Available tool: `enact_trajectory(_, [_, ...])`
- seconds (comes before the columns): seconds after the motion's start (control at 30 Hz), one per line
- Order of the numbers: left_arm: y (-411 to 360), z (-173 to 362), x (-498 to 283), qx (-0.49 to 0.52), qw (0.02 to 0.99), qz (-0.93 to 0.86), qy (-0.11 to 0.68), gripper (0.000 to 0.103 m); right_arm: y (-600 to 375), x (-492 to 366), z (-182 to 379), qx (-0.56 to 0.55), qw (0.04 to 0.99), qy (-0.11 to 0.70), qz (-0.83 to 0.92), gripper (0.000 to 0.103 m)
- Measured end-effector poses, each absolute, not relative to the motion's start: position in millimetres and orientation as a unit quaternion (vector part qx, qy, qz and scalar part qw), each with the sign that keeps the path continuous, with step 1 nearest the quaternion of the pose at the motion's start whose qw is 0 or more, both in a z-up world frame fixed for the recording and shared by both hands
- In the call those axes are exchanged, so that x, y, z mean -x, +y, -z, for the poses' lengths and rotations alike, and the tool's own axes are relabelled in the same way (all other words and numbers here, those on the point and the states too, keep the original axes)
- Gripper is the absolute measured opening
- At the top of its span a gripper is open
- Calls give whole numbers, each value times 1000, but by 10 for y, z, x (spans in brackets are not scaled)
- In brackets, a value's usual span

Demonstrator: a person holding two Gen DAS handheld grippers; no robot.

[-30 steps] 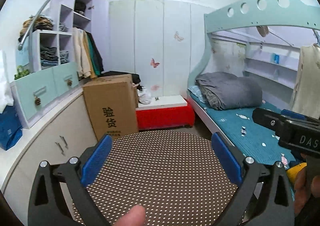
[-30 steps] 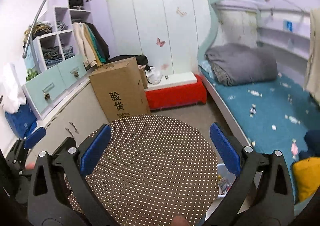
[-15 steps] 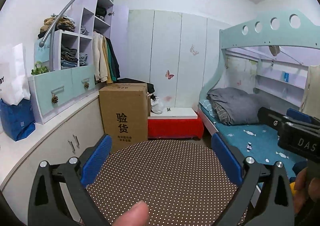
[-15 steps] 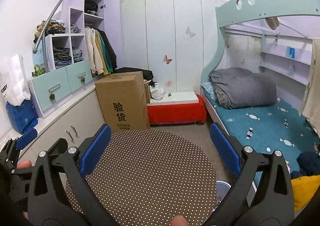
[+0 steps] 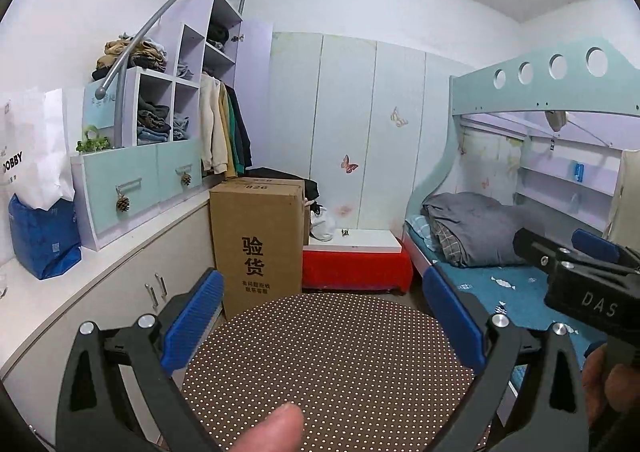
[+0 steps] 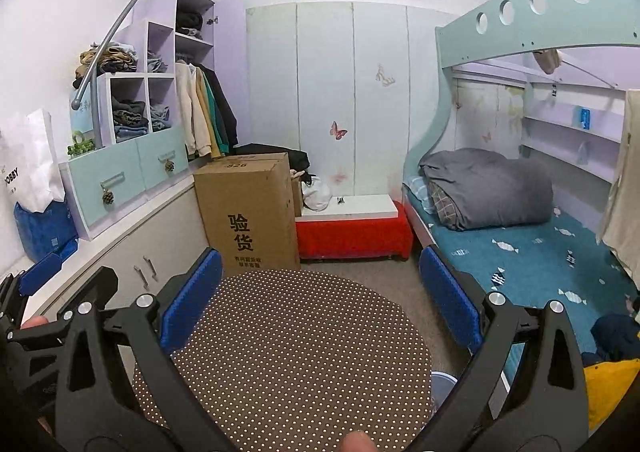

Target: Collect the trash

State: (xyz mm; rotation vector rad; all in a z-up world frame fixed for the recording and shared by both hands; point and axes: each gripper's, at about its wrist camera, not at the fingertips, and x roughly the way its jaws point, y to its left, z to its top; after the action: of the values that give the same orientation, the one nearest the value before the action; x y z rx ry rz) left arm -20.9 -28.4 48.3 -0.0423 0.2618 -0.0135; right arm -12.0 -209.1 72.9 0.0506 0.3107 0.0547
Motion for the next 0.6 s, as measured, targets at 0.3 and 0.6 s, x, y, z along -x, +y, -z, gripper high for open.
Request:
enact_trajectory(0.3, [-258,-479,226,24,991,6,132,98,-2088,144,-741,-25,988,153,-28,97])
enact_trajectory(0.6, [-246,-498,223,26,990,4,135,98,-2079,135,-764,-25,988,153,-29,97])
